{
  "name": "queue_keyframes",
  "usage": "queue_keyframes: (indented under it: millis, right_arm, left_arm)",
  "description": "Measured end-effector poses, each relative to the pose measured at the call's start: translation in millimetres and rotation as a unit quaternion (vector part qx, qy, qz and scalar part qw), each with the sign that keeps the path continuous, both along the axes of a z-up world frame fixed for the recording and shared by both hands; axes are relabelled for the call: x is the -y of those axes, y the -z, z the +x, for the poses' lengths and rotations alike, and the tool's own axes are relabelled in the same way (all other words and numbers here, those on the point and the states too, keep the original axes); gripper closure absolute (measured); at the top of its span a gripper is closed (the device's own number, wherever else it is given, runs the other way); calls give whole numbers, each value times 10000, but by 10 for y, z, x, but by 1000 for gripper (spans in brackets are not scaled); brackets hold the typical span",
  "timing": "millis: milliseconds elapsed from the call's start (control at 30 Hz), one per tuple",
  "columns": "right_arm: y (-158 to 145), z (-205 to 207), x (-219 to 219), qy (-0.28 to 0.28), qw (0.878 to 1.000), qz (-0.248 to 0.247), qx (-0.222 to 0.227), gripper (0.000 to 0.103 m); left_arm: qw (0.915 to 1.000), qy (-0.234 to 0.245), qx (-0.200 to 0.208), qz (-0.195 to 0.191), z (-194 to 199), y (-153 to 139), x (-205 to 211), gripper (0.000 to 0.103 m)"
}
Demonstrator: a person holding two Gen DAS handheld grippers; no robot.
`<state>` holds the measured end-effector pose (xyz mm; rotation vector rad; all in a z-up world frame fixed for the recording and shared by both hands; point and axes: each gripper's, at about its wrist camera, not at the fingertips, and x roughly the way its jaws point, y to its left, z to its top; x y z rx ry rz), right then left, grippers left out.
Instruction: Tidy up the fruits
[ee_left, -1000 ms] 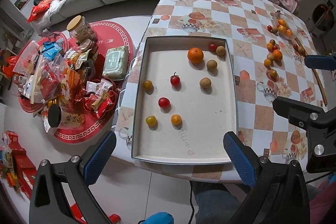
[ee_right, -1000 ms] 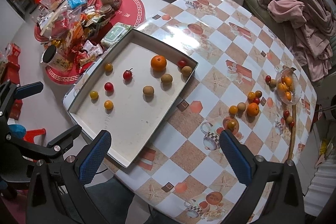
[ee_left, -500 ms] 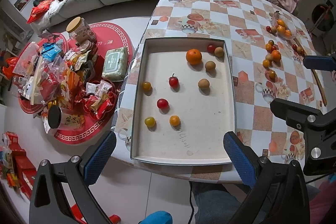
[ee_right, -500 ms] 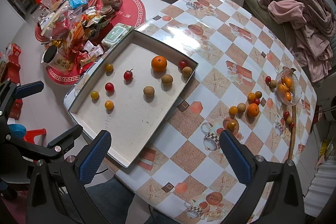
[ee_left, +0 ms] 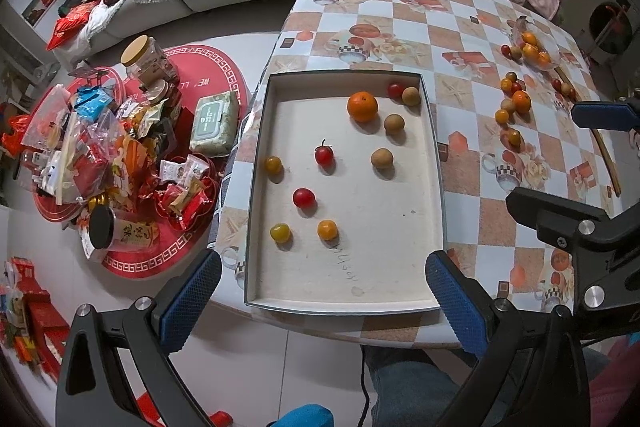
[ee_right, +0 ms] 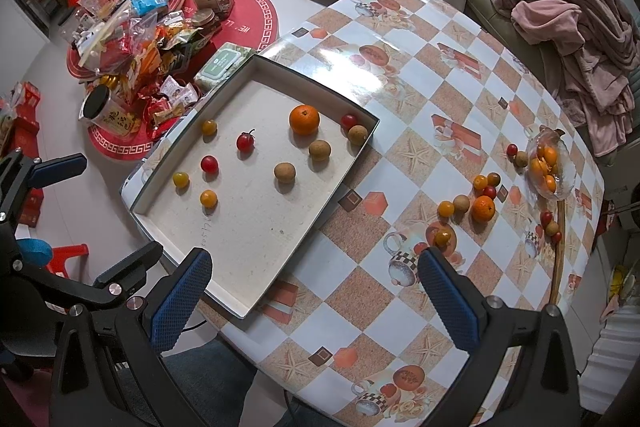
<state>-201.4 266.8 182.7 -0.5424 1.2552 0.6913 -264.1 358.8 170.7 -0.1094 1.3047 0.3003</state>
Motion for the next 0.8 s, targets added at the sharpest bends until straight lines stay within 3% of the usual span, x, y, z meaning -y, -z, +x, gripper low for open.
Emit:
queue_keyframes:
  millis: [800]
  right_arm:
    - [17, -29, 3, -3, 10000, -4, -17, 0]
  left_arm:
    - [9998, 150, 107, -49, 18, -24, -3, 0]
